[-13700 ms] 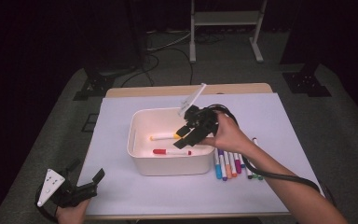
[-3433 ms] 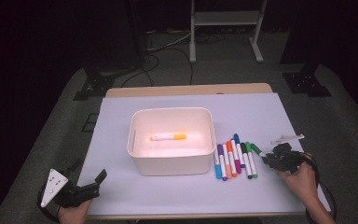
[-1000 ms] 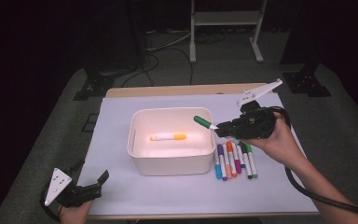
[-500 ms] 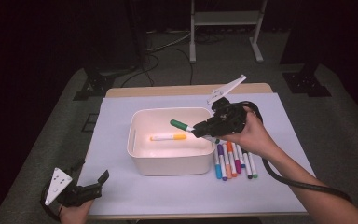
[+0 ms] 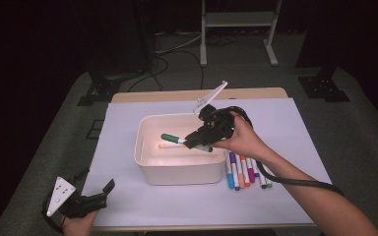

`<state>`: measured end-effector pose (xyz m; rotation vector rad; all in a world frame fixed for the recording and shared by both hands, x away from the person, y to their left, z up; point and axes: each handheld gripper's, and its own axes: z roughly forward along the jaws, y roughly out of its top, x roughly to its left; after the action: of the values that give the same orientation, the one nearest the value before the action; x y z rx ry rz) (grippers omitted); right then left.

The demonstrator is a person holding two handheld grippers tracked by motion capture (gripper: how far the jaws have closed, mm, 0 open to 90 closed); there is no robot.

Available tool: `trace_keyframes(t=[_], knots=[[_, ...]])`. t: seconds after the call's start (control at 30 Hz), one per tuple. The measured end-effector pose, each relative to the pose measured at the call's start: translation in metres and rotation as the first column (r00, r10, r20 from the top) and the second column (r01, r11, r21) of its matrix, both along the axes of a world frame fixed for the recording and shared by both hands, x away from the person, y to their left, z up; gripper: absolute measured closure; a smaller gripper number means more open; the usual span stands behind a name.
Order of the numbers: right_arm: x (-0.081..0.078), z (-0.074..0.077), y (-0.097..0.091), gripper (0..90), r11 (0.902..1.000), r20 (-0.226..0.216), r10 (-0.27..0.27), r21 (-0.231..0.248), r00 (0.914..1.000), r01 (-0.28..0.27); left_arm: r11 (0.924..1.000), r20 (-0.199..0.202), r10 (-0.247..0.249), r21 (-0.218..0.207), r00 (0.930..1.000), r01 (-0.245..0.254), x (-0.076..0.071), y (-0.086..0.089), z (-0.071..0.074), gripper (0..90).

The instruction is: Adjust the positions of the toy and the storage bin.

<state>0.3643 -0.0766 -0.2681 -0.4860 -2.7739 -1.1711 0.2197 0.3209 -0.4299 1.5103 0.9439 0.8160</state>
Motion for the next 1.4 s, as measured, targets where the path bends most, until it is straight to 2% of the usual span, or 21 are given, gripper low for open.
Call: trace_keyframes(t=[0.3, 0.67, 1.03, 1.3, 1.4], knots=[[0.012, -0.019, 0.020, 75.7, 0.9988, -0.027, 0.044, -0.021, 0.9987, -0.045, 1.0000, 0.000, 0.000, -0.001, 1.0000, 0.000, 0.000, 0.000, 0.000, 0.0], [0.019, -0.036, 0.038, 75.7, 0.9953, -0.044, 0.082, -0.049, 0.9957, -0.084, 1.0000, -0.002, 0.000, 0.001, 1.0000, 0.000, 0.000, 0.001, 0.000, 0.0], [0.021, -0.052, 0.057, 75.7, 0.9848, -0.059, 0.129, -0.109, 0.9899, -0.135, 1.0000, -0.002, -0.001, -0.001, 1.0000, 0.001, 0.000, 0.001, 0.000, 0.0], [0.022, -0.060, 0.066, 75.7, 0.9777, -0.071, 0.140, -0.148, 0.9876, -0.149, 1.0000, -0.001, 0.000, -0.003, 1.0000, 0.000, 0.000, 0.002, 0.000, 0.0], [0.023, -0.067, 0.071, 75.6, 0.9702, -0.066, 0.154, -0.179, 0.9858, -0.164, 1.0000, 0.001, 0.000, -0.005, 1.0000, 0.000, 0.000, 0.002, 0.000, 0.0]])
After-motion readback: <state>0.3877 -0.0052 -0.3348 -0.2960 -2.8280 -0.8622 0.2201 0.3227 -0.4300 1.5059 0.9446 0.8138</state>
